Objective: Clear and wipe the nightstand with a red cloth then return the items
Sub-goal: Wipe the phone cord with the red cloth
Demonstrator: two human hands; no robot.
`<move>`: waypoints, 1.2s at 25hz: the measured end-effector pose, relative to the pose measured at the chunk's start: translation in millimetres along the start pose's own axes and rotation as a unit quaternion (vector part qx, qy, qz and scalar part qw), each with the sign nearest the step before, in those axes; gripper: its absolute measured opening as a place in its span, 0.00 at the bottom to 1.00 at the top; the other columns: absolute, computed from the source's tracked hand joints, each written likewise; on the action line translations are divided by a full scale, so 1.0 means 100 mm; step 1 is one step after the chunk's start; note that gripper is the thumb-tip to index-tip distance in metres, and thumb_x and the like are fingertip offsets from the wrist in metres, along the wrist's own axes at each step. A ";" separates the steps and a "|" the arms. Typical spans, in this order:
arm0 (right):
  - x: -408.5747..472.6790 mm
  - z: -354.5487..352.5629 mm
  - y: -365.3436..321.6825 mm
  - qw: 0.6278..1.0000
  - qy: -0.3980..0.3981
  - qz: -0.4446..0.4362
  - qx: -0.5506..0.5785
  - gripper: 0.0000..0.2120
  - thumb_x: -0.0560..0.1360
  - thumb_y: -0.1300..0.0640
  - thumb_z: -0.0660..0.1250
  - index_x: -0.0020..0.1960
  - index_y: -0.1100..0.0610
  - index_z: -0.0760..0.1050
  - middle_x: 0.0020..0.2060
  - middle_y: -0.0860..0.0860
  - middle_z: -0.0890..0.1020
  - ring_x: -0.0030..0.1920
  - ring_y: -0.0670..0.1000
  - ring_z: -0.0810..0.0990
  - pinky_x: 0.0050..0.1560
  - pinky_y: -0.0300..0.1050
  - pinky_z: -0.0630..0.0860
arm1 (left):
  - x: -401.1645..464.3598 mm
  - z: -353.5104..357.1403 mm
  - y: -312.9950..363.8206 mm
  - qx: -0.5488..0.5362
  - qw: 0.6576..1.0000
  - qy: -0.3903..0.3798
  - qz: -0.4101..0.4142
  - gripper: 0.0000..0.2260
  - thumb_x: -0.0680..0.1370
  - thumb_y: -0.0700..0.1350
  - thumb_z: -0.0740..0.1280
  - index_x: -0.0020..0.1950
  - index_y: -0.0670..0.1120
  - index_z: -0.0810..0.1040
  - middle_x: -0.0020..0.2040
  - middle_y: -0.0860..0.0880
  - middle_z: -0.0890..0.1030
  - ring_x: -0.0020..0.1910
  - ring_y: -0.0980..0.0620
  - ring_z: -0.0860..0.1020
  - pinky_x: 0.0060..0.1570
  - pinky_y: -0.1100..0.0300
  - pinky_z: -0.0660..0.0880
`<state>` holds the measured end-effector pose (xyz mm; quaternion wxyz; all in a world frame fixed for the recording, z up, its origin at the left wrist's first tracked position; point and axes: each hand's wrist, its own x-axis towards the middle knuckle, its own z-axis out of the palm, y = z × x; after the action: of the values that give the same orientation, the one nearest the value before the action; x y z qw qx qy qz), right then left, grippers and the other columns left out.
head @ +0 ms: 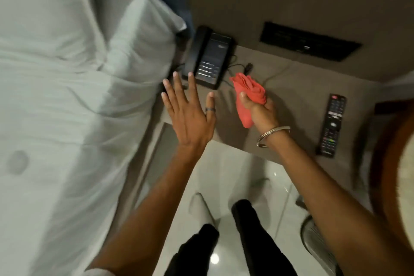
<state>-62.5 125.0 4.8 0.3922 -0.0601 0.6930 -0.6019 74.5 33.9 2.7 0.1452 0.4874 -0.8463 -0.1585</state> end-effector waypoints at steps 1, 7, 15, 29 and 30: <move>-0.08 0.37 -0.02 0.999 -0.021 -0.038 -0.031 0.24 0.77 0.62 0.71 0.73 0.57 0.73 0.64 0.45 0.80 0.65 0.44 0.78 0.69 0.40 0.71 | 0.01 -0.28 -0.32 0.029 0.999 0.016 -0.026 0.31 0.86 0.61 0.56 0.85 0.48 0.58 0.86 0.40 0.52 0.85 0.36 0.45 0.84 0.41 0.42; -0.60 2.12 -0.13 0.952 -0.165 -0.203 -0.155 0.31 0.75 0.57 0.70 0.77 0.51 0.68 0.73 0.53 0.75 0.73 0.49 0.74 0.75 0.43 0.69 | -0.06 -1.63 -2.04 0.157 0.967 0.109 -0.168 0.33 0.85 0.62 0.55 0.86 0.46 0.57 0.86 0.37 0.48 0.84 0.32 0.43 0.82 0.35 0.41; -0.97 2.92 0.09 0.914 -0.254 -0.226 -0.223 0.28 0.76 0.55 0.71 0.75 0.48 0.70 0.69 0.42 0.77 0.72 0.50 0.76 0.76 0.58 0.70 | -0.10 -2.38 -3.58 0.186 0.902 0.119 -0.372 0.30 0.79 0.56 0.62 0.78 0.45 0.67 0.83 0.35 0.57 0.81 0.25 0.54 0.77 0.28 0.51; -1.15 2.47 -0.37 0.879 -0.340 -0.237 -0.235 0.34 0.79 0.34 0.58 0.77 0.55 0.69 0.73 0.53 0.74 0.68 0.41 0.77 0.67 0.37 0.74 | 0.37 -1.77 -2.01 -0.324 0.922 0.107 -0.182 0.13 0.87 0.48 0.55 0.64 0.49 0.76 0.38 0.43 0.78 0.31 0.44 0.78 0.29 0.53 0.75; -1.14 2.39 -0.30 0.836 -0.334 -0.311 -0.304 0.32 0.80 0.33 0.55 0.77 0.52 0.69 0.77 0.52 0.70 0.76 0.47 0.70 0.74 0.45 0.70 | 0.41 -1.70 -1.92 -0.325 0.923 0.093 -0.185 0.12 0.86 0.47 0.55 0.65 0.51 0.75 0.35 0.46 0.77 0.32 0.47 0.76 0.33 0.51 0.75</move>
<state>150.6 -7.7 92.2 0.3543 -0.5858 0.6127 -0.3949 271.7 -114.4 81.8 0.3414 0.5737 -0.6259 -0.4030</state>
